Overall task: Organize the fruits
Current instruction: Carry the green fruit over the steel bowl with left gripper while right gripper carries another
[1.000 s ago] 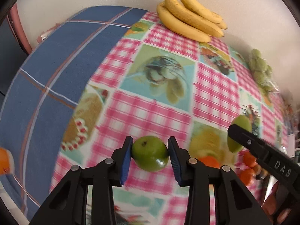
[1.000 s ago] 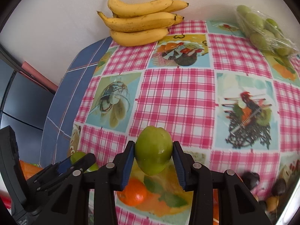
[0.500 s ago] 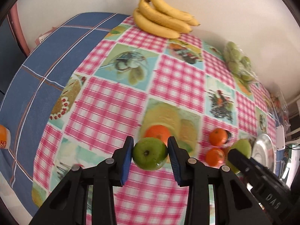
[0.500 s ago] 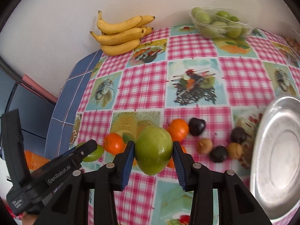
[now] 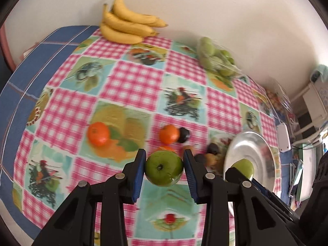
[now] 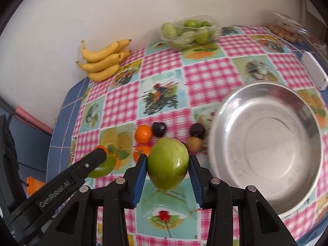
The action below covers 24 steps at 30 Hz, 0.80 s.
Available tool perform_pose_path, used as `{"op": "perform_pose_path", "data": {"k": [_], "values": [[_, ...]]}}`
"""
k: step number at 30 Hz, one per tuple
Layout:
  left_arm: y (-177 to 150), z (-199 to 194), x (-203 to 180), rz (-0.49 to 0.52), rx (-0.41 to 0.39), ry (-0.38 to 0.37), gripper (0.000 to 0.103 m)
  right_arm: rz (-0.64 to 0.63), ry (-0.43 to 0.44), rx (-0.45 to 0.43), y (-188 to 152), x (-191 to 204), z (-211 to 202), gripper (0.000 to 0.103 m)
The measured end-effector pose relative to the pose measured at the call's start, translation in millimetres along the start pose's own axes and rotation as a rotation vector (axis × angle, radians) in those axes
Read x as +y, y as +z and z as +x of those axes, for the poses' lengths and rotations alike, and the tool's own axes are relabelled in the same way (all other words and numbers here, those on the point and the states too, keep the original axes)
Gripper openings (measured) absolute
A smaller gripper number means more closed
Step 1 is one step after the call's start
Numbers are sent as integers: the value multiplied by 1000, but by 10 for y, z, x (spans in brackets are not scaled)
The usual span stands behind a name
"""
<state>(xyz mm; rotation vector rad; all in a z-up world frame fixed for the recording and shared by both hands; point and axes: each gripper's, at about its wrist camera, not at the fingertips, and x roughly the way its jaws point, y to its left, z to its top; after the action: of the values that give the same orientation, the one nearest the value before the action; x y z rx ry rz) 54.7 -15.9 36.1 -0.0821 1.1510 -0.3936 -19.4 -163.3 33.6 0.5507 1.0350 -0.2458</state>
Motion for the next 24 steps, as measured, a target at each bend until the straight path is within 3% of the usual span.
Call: {"op": "perform_pose_path", "data": {"k": [17,24], "values": [[-100,330,-1249,245,50,-61,39,289,-171,-31,184,-1253,-204,43],[-223,528,-1582,347,84,-80,39,377,-220,-31,227,-1631,-221,43]]}}
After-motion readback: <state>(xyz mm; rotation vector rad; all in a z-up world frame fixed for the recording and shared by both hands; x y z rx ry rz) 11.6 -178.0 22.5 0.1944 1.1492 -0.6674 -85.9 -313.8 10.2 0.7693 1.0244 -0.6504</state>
